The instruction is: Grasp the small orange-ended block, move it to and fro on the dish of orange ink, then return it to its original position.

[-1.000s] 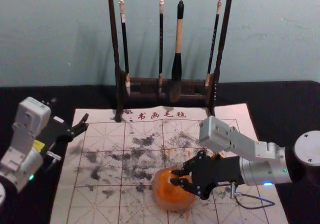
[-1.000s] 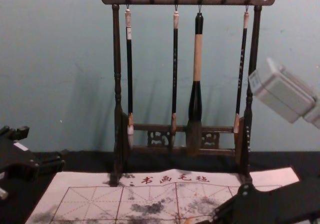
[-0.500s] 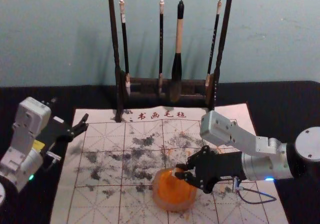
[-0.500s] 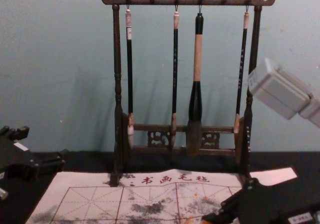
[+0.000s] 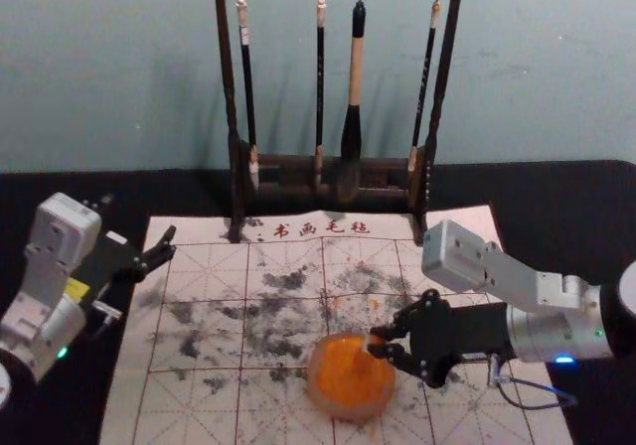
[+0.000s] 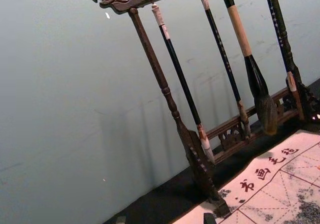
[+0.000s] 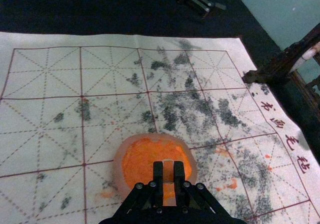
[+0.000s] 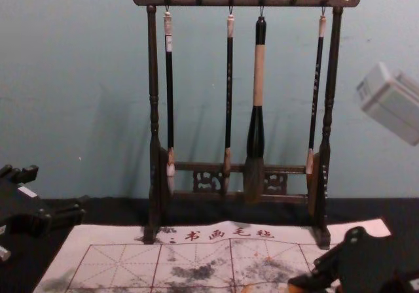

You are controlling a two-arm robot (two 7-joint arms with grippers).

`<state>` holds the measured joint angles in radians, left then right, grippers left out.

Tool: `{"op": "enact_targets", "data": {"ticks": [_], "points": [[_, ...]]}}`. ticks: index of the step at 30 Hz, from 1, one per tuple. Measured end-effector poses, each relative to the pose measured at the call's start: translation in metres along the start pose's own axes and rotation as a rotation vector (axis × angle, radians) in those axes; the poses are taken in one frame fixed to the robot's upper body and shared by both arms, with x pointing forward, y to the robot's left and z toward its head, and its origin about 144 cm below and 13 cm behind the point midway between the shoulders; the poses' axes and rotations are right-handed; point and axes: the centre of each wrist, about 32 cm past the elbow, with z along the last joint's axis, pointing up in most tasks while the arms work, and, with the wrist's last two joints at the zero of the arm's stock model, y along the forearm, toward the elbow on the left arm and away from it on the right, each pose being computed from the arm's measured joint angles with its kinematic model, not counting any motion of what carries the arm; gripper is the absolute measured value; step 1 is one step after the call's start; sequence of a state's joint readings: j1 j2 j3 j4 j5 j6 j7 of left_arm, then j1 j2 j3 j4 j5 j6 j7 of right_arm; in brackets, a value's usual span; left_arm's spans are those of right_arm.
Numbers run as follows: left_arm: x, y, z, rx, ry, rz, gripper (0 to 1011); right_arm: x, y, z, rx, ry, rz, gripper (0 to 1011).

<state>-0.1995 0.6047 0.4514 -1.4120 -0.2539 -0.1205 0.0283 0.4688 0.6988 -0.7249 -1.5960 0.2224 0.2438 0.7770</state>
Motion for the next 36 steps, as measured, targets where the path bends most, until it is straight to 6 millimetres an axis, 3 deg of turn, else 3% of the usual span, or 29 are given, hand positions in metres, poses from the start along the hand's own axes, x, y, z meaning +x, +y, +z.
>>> {"op": "enact_targets", "data": {"ticks": [15, 36], "points": [[0.000, 0.000, 0.000, 0.000, 0.000, 0.000, 1001, -0.010, -0.007, 0.003, -0.016, -0.022, 0.058, 83], [0.000, 0.000, 0.000, 0.000, 0.000, 0.000, 1001, -0.006, 0.008, 0.013, -0.019, -0.042, 0.075, 83]]}}
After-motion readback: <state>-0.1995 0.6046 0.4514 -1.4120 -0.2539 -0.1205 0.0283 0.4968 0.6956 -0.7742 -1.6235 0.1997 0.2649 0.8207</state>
